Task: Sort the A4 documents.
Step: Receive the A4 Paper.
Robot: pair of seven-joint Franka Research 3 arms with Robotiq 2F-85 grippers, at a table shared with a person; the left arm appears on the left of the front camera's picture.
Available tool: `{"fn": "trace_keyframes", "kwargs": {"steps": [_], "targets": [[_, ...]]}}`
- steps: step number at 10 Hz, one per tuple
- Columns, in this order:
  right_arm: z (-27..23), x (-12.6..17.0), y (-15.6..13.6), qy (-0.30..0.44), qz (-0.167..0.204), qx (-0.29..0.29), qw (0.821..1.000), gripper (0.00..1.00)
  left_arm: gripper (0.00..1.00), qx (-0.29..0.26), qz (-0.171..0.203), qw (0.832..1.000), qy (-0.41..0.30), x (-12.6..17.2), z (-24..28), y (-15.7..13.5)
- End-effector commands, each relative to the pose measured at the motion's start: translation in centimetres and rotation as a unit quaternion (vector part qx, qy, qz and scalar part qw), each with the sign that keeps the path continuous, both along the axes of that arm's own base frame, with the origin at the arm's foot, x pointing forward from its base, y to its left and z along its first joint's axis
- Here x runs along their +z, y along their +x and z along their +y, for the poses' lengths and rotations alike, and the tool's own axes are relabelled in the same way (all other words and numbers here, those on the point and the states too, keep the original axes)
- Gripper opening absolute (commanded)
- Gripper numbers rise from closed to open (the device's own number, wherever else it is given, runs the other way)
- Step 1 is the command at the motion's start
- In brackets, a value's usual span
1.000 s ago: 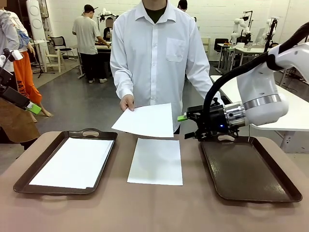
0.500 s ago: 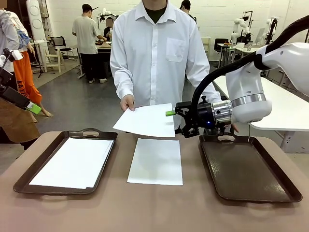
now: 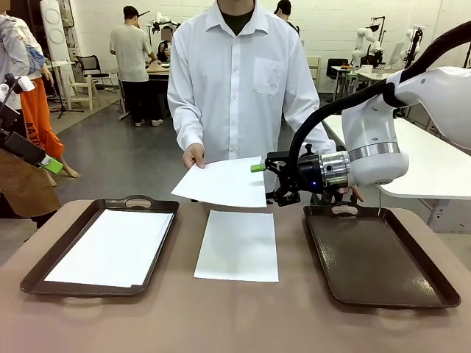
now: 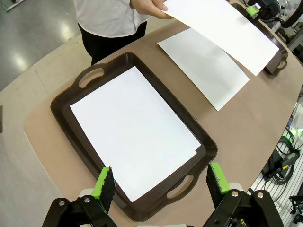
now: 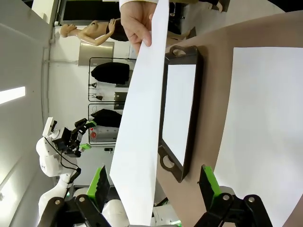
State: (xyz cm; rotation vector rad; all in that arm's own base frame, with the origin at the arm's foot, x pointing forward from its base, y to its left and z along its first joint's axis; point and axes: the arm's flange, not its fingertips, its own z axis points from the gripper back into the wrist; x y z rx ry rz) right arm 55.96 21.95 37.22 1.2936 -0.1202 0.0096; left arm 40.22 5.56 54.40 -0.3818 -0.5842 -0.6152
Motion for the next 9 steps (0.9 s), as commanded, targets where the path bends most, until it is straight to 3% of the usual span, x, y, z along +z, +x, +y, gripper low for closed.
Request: {"fn": "trace_keyframes", "kwargs": {"steps": [1, 5, 6, 7, 9], "targets": [[1.0, 0.0, 0.9, 0.031, 0.006, -0.004, 0.999, 1.0, 1.0, -0.004, -0.002, 1.0, 0.003, -0.1, 0.0, -0.1], [1.6, 0.3, 1.3, 0.043, 0.009, -0.006, 0.999, 1.0, 1.0, -0.004, -0.002, 1.0, 0.003, -0.1, 0.0, -0.1], [1.7, 0.3, 1.3, 0.054, 0.003, -0.01, 0.998, 0.97, 1.0, -0.004, -0.002, 1.0, 0.003, -0.1, 0.0, -0.1], [1.9, 0.2, 1.2, 0.054, 0.005, -0.006, 0.999, 0.84, 1.0, -0.004, -0.002, 1.0, 0.003, -0.1, 0.0, -0.1], [2.2, 0.0, 1.1, 0.054, 0.01, -0.001, 0.998, 0.8, 1.0, -0.004, -0.002, 1.0, 0.003, -0.1, 0.0, -0.1]]}}
